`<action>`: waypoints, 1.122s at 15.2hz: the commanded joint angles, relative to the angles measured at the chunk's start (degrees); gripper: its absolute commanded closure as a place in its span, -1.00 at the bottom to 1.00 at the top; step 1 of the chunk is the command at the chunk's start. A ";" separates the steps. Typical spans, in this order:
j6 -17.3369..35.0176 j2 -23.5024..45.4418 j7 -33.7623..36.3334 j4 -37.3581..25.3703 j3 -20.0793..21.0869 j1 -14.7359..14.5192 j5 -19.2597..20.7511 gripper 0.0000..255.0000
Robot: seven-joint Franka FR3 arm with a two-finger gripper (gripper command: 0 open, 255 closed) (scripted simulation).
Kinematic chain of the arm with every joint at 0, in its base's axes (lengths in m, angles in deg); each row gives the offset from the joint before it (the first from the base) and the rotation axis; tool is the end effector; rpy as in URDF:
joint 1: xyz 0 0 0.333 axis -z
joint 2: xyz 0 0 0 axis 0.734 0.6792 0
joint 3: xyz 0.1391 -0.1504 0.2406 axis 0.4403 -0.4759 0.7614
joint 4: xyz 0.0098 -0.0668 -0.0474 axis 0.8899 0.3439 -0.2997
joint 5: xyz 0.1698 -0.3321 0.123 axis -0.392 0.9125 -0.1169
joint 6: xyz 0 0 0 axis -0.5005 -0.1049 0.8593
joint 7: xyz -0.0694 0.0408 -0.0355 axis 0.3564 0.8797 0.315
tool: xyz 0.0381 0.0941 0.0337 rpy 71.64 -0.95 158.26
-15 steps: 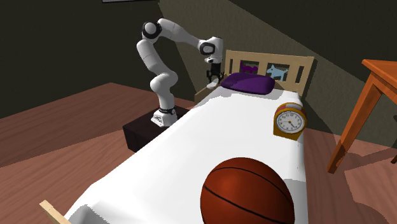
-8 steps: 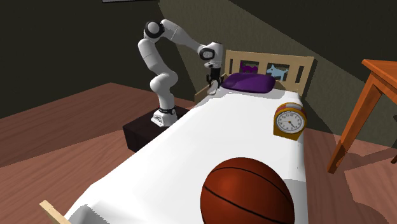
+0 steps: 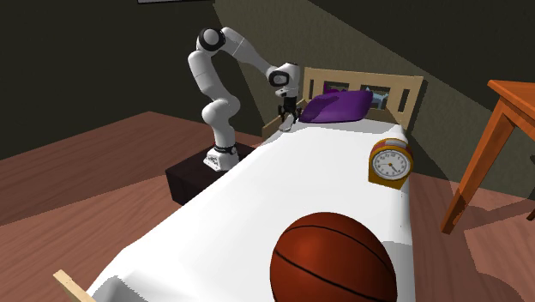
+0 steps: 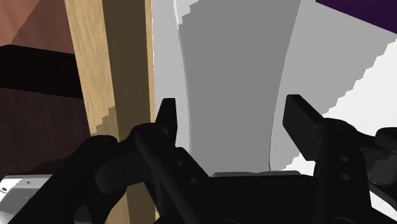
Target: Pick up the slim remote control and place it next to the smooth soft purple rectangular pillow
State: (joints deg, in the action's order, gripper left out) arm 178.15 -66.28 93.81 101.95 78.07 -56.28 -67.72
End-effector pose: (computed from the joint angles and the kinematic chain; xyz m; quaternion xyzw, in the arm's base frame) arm 0.2086 0.3575 0.3548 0.7685 -0.6398 -0.0021 0.0083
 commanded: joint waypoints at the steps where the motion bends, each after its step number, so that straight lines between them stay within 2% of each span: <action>1: 0.15 0.16 0.06 0.10 0.09 0.08 0.01 1.00; 4: 0.14 0.16 0.06 0.10 0.10 0.08 0.01 1.00; 5: 0.19 0.18 0.03 0.13 0.09 0.11 0.02 -1.00; 10: 0.14 0.16 0.06 0.10 0.10 0.08 0.00 -1.00; 14: -8.77 -4.65 -0.65 -4.05 -4.15 -1.28 0.36 -1.00; 17: -8.77 -4.64 -0.64 -4.05 -4.16 -1.30 0.37 -1.00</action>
State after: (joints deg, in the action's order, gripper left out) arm 169.68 -70.79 93.19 98.03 74.05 -57.54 -67.37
